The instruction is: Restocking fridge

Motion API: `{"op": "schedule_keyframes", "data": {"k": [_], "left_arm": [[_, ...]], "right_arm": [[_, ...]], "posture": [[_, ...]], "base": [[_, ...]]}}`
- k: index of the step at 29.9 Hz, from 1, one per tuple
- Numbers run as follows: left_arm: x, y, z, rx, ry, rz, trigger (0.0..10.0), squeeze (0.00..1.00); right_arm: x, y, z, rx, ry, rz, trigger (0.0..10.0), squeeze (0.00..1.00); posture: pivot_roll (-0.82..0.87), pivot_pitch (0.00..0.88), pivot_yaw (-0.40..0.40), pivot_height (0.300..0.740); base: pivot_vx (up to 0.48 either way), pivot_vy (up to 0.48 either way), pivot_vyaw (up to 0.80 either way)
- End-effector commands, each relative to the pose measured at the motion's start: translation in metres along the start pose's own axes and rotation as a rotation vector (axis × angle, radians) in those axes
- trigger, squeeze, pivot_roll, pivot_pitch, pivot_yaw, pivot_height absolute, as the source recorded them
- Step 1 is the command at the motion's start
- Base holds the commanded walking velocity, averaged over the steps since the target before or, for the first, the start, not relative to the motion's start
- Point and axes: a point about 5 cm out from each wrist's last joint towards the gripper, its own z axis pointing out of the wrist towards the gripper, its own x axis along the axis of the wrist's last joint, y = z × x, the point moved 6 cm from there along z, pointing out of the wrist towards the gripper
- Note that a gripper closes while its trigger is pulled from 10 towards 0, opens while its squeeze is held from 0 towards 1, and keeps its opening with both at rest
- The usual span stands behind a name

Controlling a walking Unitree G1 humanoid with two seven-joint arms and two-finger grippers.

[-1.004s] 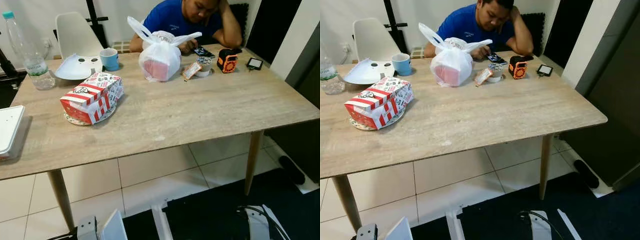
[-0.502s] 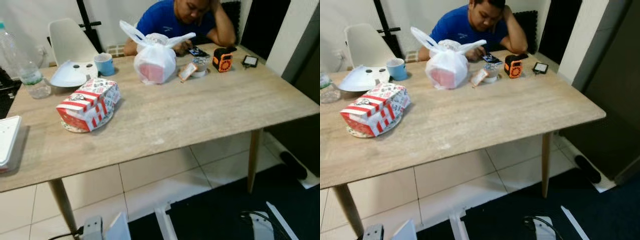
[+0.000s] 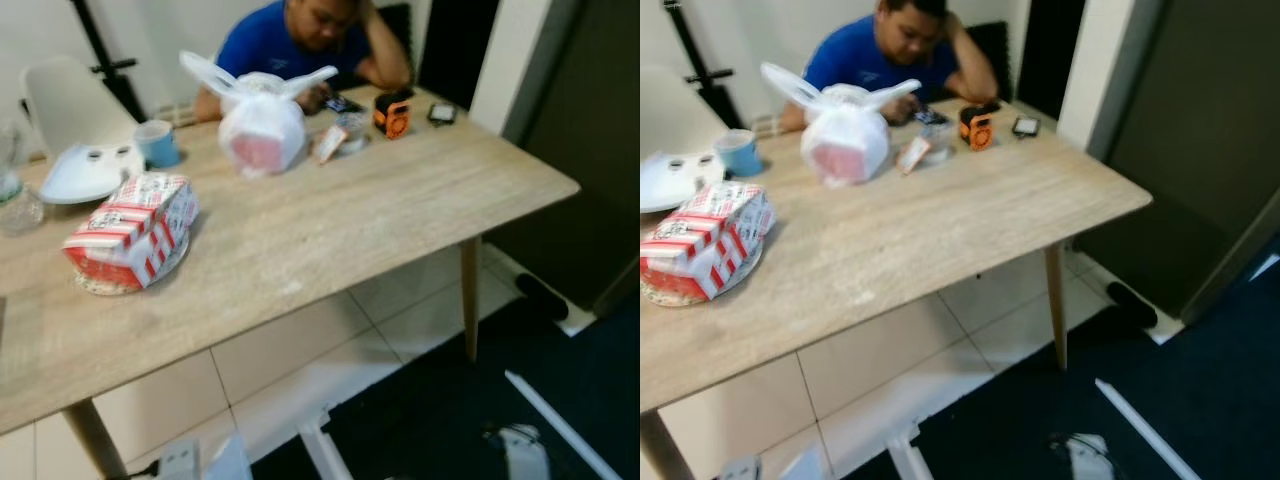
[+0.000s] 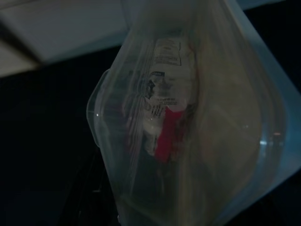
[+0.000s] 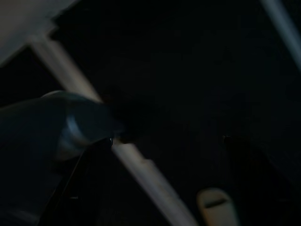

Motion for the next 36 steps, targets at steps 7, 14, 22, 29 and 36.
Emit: {"op": "schedule_keyframes", "data": {"k": [7,14,22,29,36], "left_arm": [[-0.001,-0.010,-0.002,0.049,0.020,0.032,10.0,0.00],[0.000,-0.006,-0.001,0.023,0.020,0.014,10.0,0.00],[0.007,0.005,0.000,-0.024,0.058,-0.043,10.0,0.00],[0.006,0.010,0.000,-0.054,0.060,-0.055,10.0,0.00],[0.000,0.015,0.000,-0.086,0.041,-0.095,10.0,0.00]], "right_arm": [[0.000,-0.008,0.001,0.011,0.008,-0.023,10.0,0.00],[0.003,-0.009,0.001,0.010,0.014,-0.041,10.0,0.00],[0.000,-0.011,0.002,0.008,0.004,-0.068,10.0,0.00],[-0.002,-0.010,0.001,0.006,-0.002,-0.073,10.0,0.00],[-0.006,-0.004,0.001,-0.005,-0.009,-0.058,10.0,0.00]], "posture": [[-0.06,0.000,0.034,0.740],[-0.06,0.000,0.035,0.740],[-0.05,0.000,0.036,0.740],[-0.05,0.000,0.034,0.740],[-0.04,0.000,0.029,0.740]], "base": [[0.000,0.000,-0.10],[0.000,0.000,0.00],[0.000,0.000,0.00],[0.000,0.000,0.00],[0.000,0.000,0.00]]}}
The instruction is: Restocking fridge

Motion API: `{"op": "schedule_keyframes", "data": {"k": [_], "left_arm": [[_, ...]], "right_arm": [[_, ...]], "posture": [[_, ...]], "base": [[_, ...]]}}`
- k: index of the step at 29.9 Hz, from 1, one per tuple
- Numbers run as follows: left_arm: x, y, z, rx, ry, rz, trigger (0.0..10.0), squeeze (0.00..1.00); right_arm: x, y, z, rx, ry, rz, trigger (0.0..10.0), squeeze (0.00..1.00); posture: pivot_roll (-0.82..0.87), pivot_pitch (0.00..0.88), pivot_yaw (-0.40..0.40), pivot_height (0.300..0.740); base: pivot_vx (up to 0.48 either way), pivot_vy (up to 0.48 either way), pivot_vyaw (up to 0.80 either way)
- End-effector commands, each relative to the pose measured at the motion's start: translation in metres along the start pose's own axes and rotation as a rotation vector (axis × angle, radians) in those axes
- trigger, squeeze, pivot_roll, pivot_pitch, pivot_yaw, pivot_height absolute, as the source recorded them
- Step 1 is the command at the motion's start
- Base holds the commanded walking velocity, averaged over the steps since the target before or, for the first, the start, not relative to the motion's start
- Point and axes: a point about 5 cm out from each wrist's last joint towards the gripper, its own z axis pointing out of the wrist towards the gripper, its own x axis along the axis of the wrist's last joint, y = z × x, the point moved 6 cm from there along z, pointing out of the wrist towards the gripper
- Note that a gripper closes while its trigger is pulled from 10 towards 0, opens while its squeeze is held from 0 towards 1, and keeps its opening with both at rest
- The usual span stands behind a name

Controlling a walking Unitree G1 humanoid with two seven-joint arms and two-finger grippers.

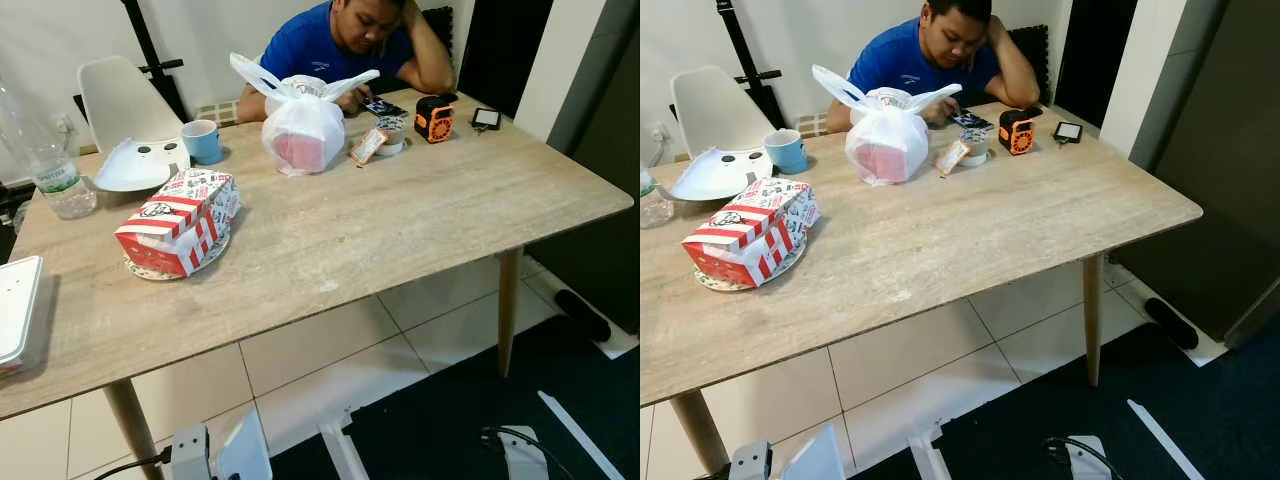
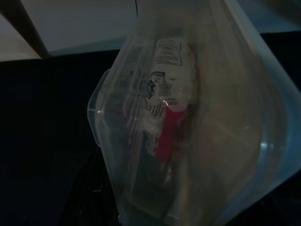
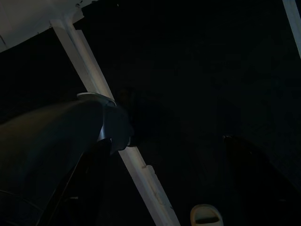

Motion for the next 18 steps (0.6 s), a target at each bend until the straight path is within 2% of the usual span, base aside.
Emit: {"op": "schedule_keyframes", "data": {"k": [1,16,18], "left_arm": [[-0.0013,0.0027,0.0002,-0.010,0.002,-0.022,10.0,0.00],[-0.0033,0.0075,0.0002,-0.050,-0.010,-0.039,10.0,0.00],[-0.0032,0.0080,0.0002,-0.055,-0.011,-0.038,10.0,0.00]], "right_arm": [[0.0007,0.0010,-0.0001,-0.003,0.008,0.003,10.0,0.00],[0.0044,0.0081,-0.0014,-0.004,0.023,0.038,10.0,0.00],[0.0047,0.0080,-0.0013,-0.003,0.024,0.039,10.0,0.00]], "posture": [[-0.04,0.000,0.029,0.740],[-0.05,0.000,0.030,0.740],[-0.05,0.000,0.030,0.740]], "base": [[0.000,0.000,0.00],[0.000,0.000,0.00],[0.000,-0.289,0.00]]}}
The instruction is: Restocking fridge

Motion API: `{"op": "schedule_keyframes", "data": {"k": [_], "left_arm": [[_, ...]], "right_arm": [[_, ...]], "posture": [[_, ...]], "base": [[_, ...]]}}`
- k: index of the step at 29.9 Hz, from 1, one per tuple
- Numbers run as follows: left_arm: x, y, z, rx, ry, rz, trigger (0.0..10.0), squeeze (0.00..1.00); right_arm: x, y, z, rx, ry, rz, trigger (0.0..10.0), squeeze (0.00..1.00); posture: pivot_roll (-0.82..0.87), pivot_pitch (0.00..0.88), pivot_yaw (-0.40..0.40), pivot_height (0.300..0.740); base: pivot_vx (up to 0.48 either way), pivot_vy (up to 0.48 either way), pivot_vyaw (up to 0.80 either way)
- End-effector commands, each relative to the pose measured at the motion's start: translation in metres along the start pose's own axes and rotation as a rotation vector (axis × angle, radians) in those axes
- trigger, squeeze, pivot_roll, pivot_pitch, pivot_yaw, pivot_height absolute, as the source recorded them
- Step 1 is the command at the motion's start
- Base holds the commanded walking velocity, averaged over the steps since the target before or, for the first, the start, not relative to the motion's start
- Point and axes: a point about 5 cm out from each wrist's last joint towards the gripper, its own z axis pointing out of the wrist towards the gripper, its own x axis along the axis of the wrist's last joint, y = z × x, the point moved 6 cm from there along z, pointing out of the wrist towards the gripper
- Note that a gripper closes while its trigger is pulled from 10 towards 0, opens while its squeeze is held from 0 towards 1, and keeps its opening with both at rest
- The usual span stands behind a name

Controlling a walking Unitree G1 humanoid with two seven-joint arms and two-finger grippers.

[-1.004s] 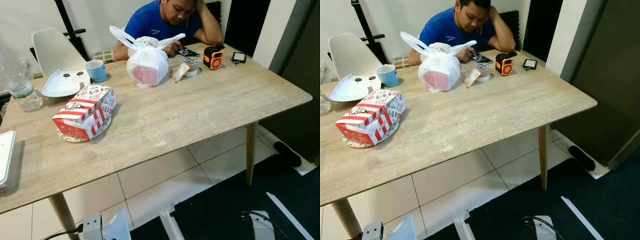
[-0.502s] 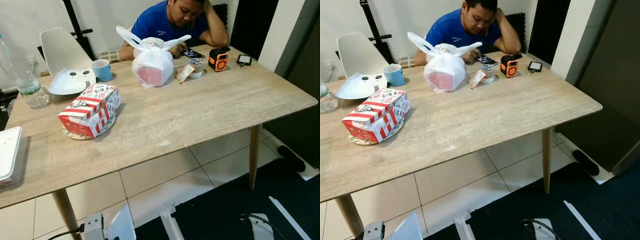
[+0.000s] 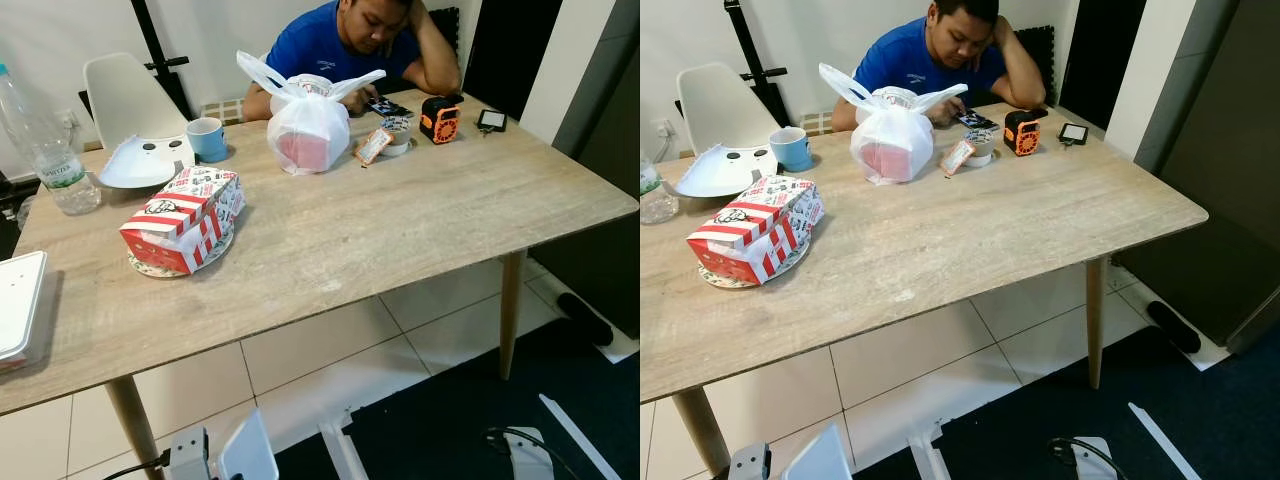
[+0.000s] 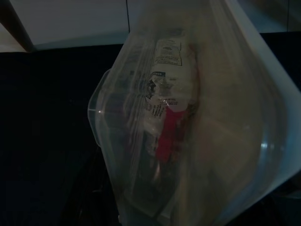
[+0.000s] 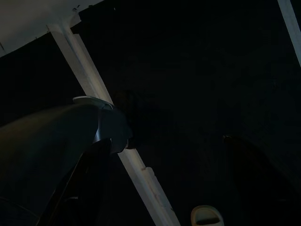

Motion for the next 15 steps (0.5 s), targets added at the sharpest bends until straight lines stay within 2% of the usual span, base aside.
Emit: {"op": "schedule_keyframes", "data": {"k": [1,15], "left_arm": [[-0.0002,0.0020,0.0001,-0.012,0.002,-0.018,10.0,0.00],[-0.0040,0.0057,0.0004,-0.028,-0.012,-0.023,10.0,0.00]], "right_arm": [[0.0032,0.0007,-0.0001,0.000,0.013,0.009,10.0,0.00],[0.0097,0.0004,0.0000,0.008,0.024,0.009,10.0,0.00]], "posture": [[-0.05,0.000,0.030,0.740],[-0.06,0.000,0.028,0.740]], "base": [[0.000,-0.289,0.00],[0.000,-0.373,0.00]]}}
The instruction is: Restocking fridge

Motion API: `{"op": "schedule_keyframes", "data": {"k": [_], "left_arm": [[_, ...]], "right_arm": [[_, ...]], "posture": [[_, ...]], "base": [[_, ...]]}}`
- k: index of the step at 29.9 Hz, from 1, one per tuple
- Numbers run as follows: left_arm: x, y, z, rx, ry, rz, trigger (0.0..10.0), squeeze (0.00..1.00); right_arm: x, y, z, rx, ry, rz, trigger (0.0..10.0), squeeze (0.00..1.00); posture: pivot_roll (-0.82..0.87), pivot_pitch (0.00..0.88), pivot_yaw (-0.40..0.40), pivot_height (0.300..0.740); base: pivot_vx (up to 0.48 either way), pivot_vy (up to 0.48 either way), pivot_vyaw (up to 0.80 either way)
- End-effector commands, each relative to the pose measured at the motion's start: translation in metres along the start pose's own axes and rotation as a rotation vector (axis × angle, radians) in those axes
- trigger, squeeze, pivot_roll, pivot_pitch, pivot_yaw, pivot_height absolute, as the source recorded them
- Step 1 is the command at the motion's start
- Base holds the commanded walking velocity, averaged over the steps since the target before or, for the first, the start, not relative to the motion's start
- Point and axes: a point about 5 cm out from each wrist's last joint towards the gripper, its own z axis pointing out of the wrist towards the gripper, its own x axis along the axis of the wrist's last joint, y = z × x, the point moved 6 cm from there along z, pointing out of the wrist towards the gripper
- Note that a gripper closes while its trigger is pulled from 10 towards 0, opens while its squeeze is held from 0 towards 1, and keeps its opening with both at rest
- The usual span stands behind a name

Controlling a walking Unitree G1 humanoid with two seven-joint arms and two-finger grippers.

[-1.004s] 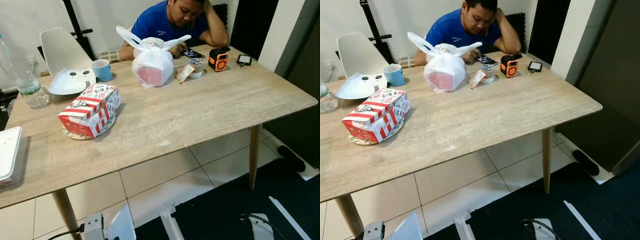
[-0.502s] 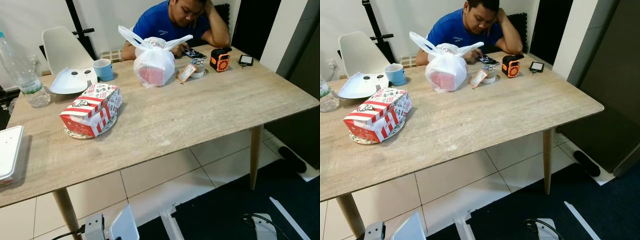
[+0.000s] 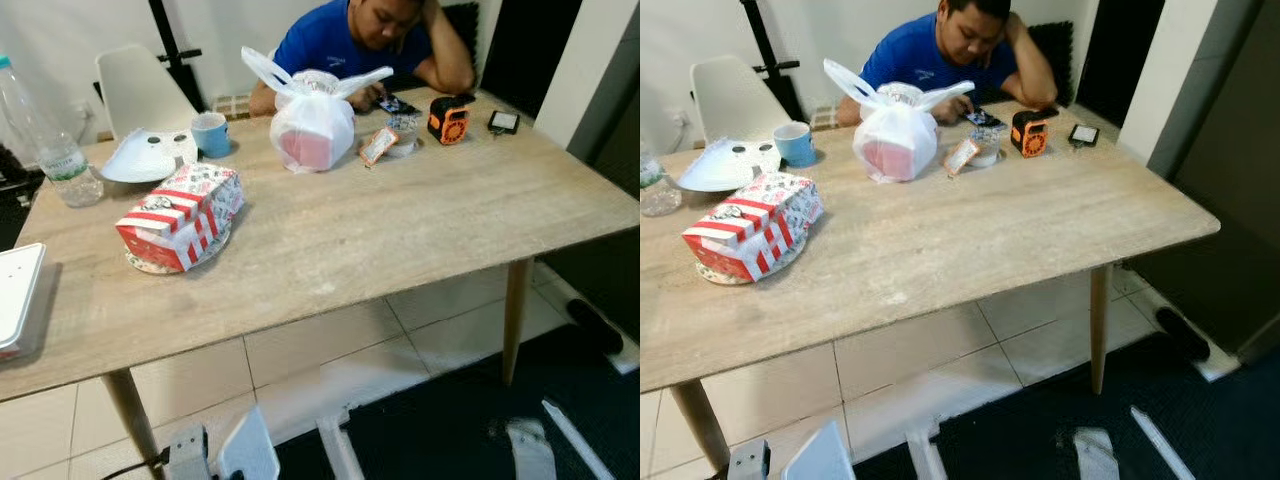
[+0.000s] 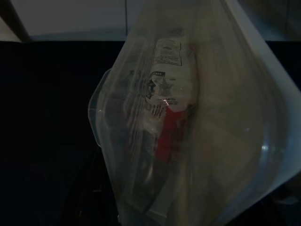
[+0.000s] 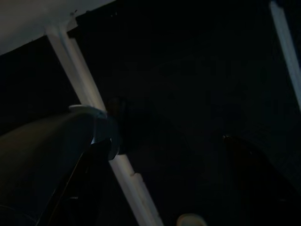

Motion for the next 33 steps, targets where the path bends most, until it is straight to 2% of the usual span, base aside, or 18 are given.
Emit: {"op": "schedule_keyframes", "data": {"k": [1,33], "left_arm": [[-0.0080,0.0061,0.0001,-0.030,-0.027,-0.013,10.0,0.00],[-0.0080,0.0092,0.0006,-0.049,-0.038,0.007,10.0,0.00]], "right_arm": [[0.0026,-0.0010,0.0001,0.005,0.009,0.005,10.0,0.00],[0.0092,-0.0097,0.0015,0.022,0.020,-0.009,10.0,0.00]], "posture": [[-0.06,0.000,0.028,0.740],[-0.06,0.000,0.026,0.740]], "base": [[0.000,-0.386,0.00],[0.000,-0.425,0.00]]}}
